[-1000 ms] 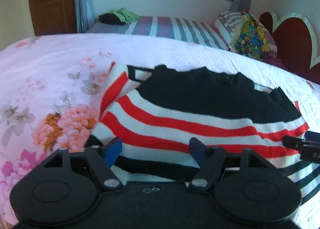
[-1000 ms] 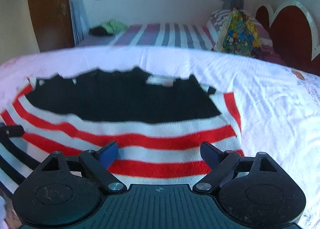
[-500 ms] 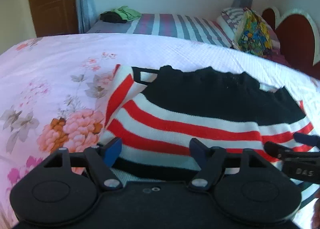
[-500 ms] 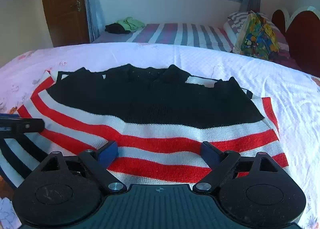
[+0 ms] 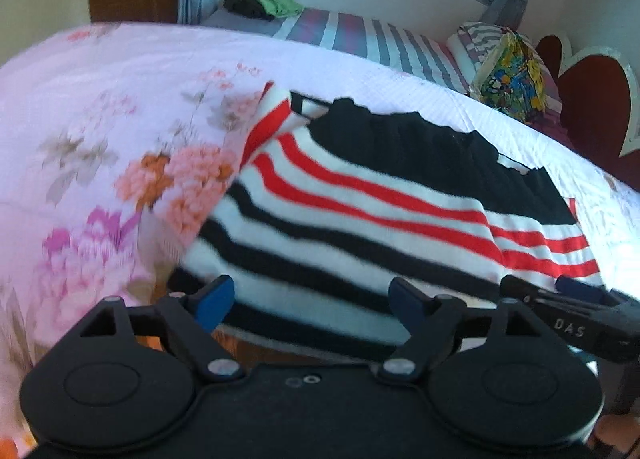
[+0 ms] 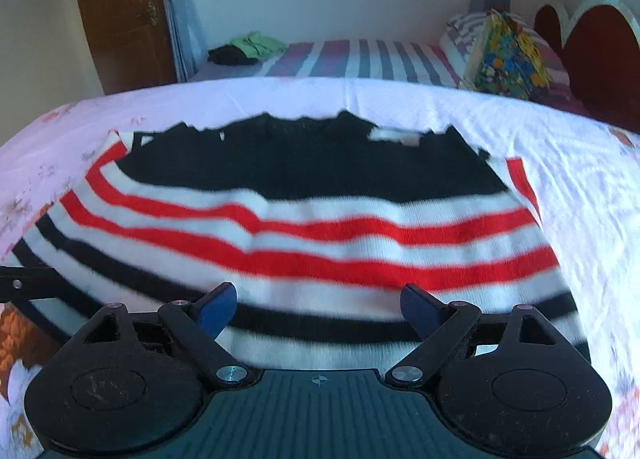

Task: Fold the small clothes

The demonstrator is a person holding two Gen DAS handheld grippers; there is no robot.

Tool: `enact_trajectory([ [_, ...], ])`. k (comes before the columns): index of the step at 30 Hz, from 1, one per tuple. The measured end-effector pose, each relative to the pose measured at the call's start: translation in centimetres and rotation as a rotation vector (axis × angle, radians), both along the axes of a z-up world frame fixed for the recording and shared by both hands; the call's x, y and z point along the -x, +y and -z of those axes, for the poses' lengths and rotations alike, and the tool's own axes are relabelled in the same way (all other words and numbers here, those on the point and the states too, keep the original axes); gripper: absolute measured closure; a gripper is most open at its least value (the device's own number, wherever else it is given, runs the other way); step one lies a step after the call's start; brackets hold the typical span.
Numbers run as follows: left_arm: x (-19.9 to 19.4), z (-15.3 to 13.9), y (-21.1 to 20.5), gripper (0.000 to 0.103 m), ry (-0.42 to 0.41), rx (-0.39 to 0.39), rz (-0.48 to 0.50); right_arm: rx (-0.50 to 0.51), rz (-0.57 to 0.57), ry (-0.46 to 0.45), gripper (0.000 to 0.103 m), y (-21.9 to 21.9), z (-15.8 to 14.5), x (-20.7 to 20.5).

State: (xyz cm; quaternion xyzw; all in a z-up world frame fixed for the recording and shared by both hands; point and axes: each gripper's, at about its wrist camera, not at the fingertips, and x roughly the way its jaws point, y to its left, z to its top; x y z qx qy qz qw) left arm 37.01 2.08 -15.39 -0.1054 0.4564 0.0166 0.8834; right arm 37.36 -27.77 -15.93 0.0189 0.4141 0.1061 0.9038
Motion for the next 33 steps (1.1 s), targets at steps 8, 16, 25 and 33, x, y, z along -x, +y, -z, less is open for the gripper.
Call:
enact_trajectory([
  [8, 2.2, 1.7, 1.5, 0.016, 0.061, 0.172, -0.079, 0.012, 0.021, 0.01, 0.015, -0.9, -0.2, 2.4],
  [16, 1.6, 3.3, 3.0, 0.016, 0.034, 0.338, -0.16, 0.03, 0.012, 0.01, 0.015, -0.7, 0.2, 2.5],
  [25, -0.6, 5.1, 3.5, 0.017, -0.082, 0.445, -0.212, -0.009, 0.016, -0.015, 0.015, -0.6, -0.2, 1.0],
  [33, -1.4, 5.6, 3.8, 0.048, -0.165, 0.458, -0.249, 0.009, 0.018, -0.102, 0.015, 0.3, -1.3, -1.1],
])
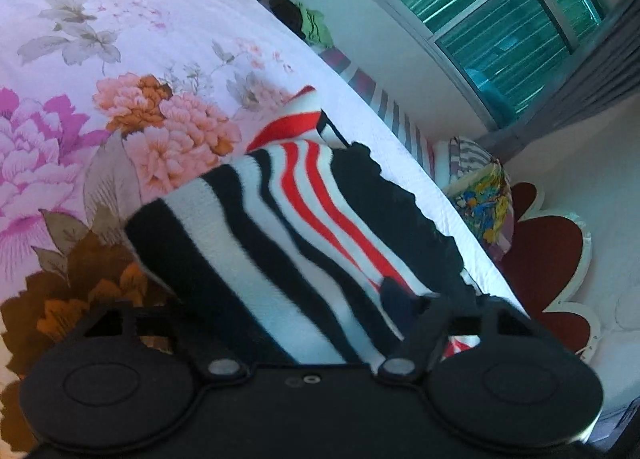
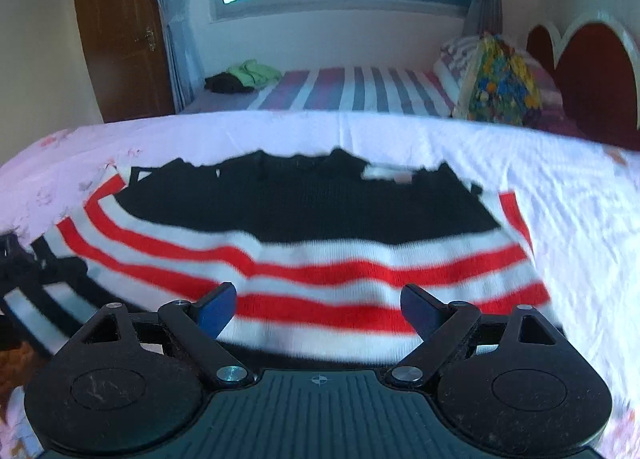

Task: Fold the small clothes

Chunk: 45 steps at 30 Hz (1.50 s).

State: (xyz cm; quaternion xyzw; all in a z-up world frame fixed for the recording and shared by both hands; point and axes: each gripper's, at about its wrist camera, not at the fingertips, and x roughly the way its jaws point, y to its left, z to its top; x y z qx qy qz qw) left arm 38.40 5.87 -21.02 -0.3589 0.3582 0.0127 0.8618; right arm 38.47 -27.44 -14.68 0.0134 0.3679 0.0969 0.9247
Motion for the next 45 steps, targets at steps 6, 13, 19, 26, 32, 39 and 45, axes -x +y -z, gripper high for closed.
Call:
enact_trajectory([
  [6, 0.0, 0.4, 0.8, 0.059, -0.006, 0.029, -0.019, 0.128, 0.0, 0.013, 0.008, 1.9, 2.8, -0.7],
  [13, 0.1, -1.4, -0.5, 0.072, -0.036, -0.049, 0.007, 0.123, -0.019, 0.003, 0.006, 1.4, 3.9, -0.4],
  [19, 0.2, -5.1, -3.7, 0.079, -0.173, -0.237, 0.122, 0.104, -0.007, -0.018, 0.005, 1.1, 4.1, 0.1],
  [26, -1.1, -8.3, -12.1, 0.088, -0.308, -0.395, 0.411, 0.024, -0.009, -0.006, 0.006, -0.8, 3.2, 0.6],
  [32, -1.0, -6.1, -19.1, 0.088, -0.248, -0.36, 0.695, -0.049, 0.124, -0.001, 0.006, -7.2, 1.8, 3.0],
  [39, 1.2, -5.2, -20.2, 0.076, -0.232, -0.468, 0.806, -0.041, 0.153, 0.049, 0.006, -12.5, 0.7, 6.2],
  [45, 3.9, -8.0, -17.1, 0.046, -0.264, -0.432, 0.773, -0.172, 0.197, 0.035, 0.006, -16.1, -2.8, 8.1],
])
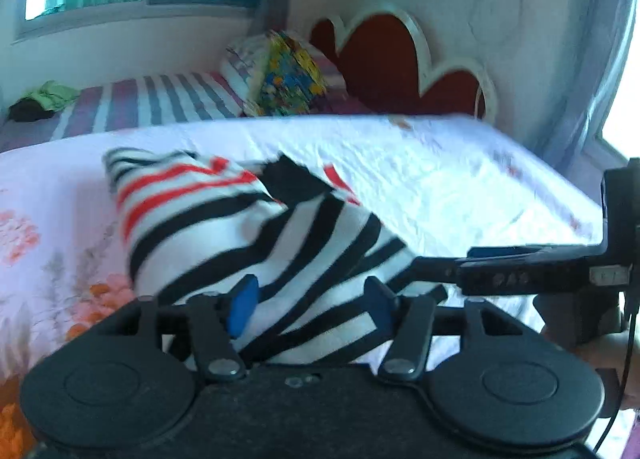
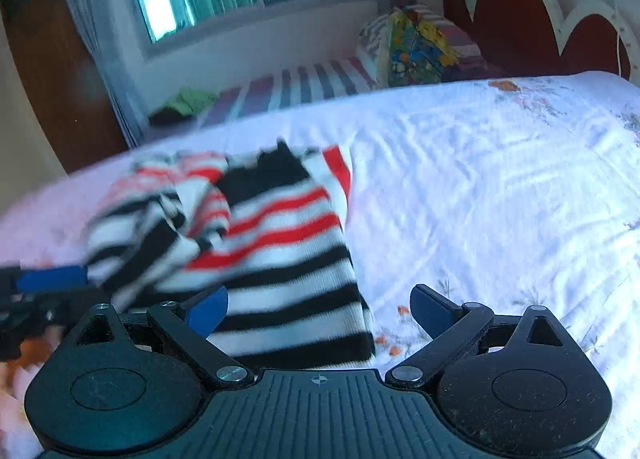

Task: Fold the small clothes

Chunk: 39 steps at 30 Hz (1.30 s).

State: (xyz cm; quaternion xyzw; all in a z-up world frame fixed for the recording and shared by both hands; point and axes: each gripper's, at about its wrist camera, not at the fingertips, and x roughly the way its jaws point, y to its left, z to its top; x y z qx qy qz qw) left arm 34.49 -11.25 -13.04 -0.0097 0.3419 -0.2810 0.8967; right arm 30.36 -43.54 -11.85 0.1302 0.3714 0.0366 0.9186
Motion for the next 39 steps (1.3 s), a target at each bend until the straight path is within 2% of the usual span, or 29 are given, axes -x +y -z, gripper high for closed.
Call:
enact_trajectory([
  [3, 0.2, -1.5, 2.6, 0.04, -0.019, 0.068, -0.103, -0.043, -0.018, -0.031, 0.005, 0.1, -2.5, 0.0],
  [7, -3.0, -1.7, 5.2, 0.039, -0.021, 0.049, -0.291, -0.146, -0.11, -0.021, 0.005, 2.1, -3.3, -3.1],
  [9, -5.7, -0.8, 5.8, 0.042, 0.019, 0.024, -0.365, -0.215, -0.156, 0.022, 0.005, 3.1, -2.5, -5.9],
  [11, -7.9, 0.5, 6.1, 0.042, 0.059, 0.022, -0.397, -0.276, -0.188, 0.079, 0.005, 3.7, -1.0, -9.2],
  [15, -10.5, 2.7, 5.2, 0.041, 0.105, 0.015, -0.382, -0.329, -0.216, 0.198, 0.005, 4.4, 2.0, -13.7],
  [20, -10.6, 3.9, 5.4, 0.041, 0.12, 0.039, -0.394, -0.337, -0.318, 0.195, 0.006, 6.0, 2.8, -14.6],
  [21, -10.6, 3.9, 5.4, 0.041, 0.112, 0.033, -0.393, -0.343, -0.329, 0.188, 0.022, 6.2, 2.8, -14.6],
  [22, -10.4, 4.0, 5.4, 0.041, 0.105, 0.028, -0.394, -0.341, -0.334, 0.187, 0.055, 6.4, 2.7, -14.8],
  [23, -10.5, 4.0, 5.4, 0.041, 0.102, 0.023, -0.399, -0.332, -0.326, 0.185, 0.062, 6.4, 2.8, -14.9],
  [25, -10.3, 3.8, 5.2, 0.041, 0.099, 0.018, -0.402, -0.341, -0.321, 0.164, 0.071, 6.2, 2.7, -14.7],
  [28, -10.1, 3.2, 4.9, 0.041, 0.077, -0.008, -0.39, -0.335, -0.327, 0.113, 0.08, 6.0, 1.8, -14.0],
  [34, -8.6, 1.4, 3.9, 0.042, 0.002, 0.001, -0.365, -0.138, -0.297, -0.112, 0.081, 5.0, -2.3, -10.1],
  [36, -8.2, 1.1, 3.0, 0.042, -0.009, -0.003, -0.328, -0.107, -0.277, -0.118, 0.081, 3.9, -2.5, -9.4],
  [39, -8.0, 1.6, 1.3, 0.042, 0.02, -0.004, -0.276, -0.071, -0.214, -0.088, 0.081, 1.4, -1.6, -8.5],
])
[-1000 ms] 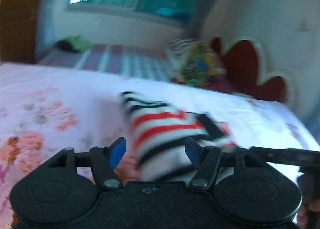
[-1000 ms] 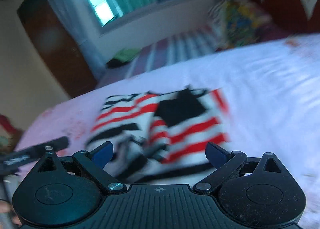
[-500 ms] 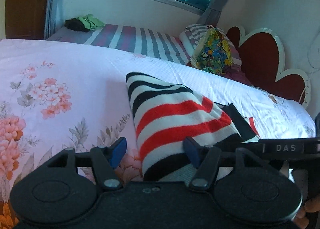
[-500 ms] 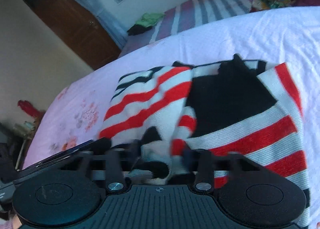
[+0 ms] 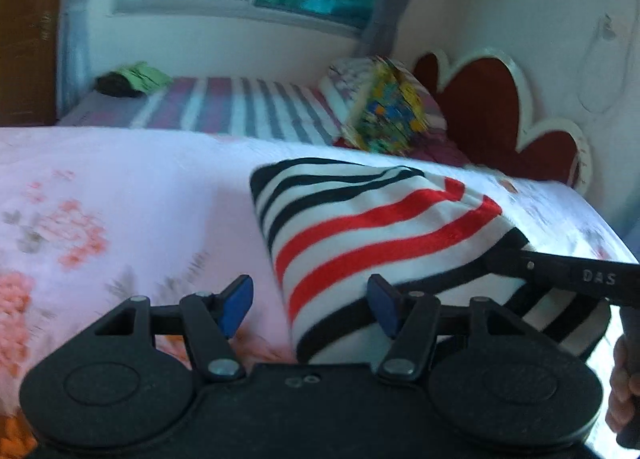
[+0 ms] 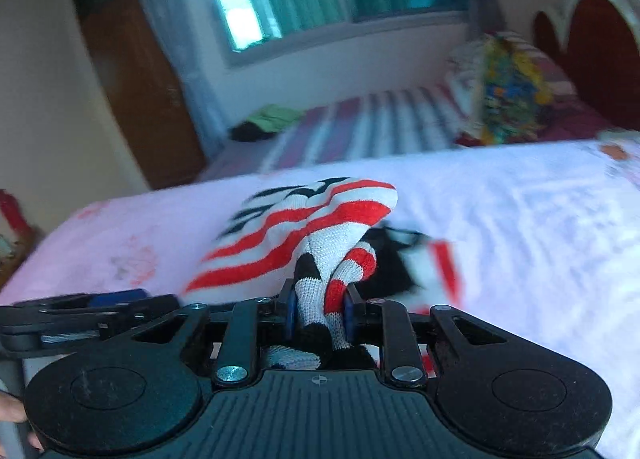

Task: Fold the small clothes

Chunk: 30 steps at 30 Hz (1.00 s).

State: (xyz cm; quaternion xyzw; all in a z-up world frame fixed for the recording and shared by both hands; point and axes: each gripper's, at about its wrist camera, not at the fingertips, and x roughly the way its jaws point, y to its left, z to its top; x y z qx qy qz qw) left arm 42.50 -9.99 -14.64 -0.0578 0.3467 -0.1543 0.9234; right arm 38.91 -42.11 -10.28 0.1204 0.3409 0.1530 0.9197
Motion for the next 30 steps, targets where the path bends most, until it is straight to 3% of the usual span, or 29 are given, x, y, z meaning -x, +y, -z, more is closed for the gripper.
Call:
enact_trajectory([
  [4, 0.3, 1.4, -2.3, 0.038, 0.025, -0.022, 0.059, 0.015, 0.094, 0.066, 0.081, -3.2, 2.3, 0.9],
  [6, 0.4, 2.1, -3.0, 0.034, 0.031, -0.039, 0.055, -0.016, 0.096, 0.147, 0.08, -3.9, 3.9, 0.3],
  [8, 0.4, 2.5, -3.3, 0.032, 0.029, -0.05, 0.044, -0.048, 0.119, 0.16, 0.072, -4.5, 4.2, 0.4],
  [10, 0.3, 2.3, -3.1, 0.031, 0.029, -0.063, 0.043, -0.088, 0.148, 0.156, 0.053, -5.7, 3.2, 1.1],
  [12, 0.4, 2.1, -3.0, 0.032, 0.047, -0.063, 0.045, -0.096, 0.156, 0.14, 0.049, -6.9, 1.9, 2.3],
  [17, 2.2, 2.8, -2.9, 0.031, 0.058, -0.118, 0.083, -0.021, 0.135, 0.17, 0.049, -6.4, 1.6, 5.1],
  [18, 2.3, 2.9, -2.9, 0.03, 0.063, -0.119, 0.081, -0.036, 0.14, 0.192, 0.049, -6.2, 2.4, 5.5],
  [21, 2.2, 3.4, -2.6, 0.025, 0.069, -0.119, 0.071, -0.164, 0.178, 0.263, 0.068, -6.8, 4.5, 6.9],
  [23, 2.1, 3.5, -2.5, 0.025, 0.064, -0.132, 0.083, -0.219, 0.222, 0.262, 0.069, -7.1, 4.8, 7.6],
  [26, 2.1, 3.6, -2.5, 0.024, 0.064, -0.143, 0.094, -0.185, 0.237, 0.257, 0.069, -7.4, 5.7, 7.9],
  [30, 2.3, 3.7, -2.7, 0.025, 0.074, -0.145, 0.083, -0.222, 0.246, 0.276, 0.069, -8.6, 6.3, 8.6],
])
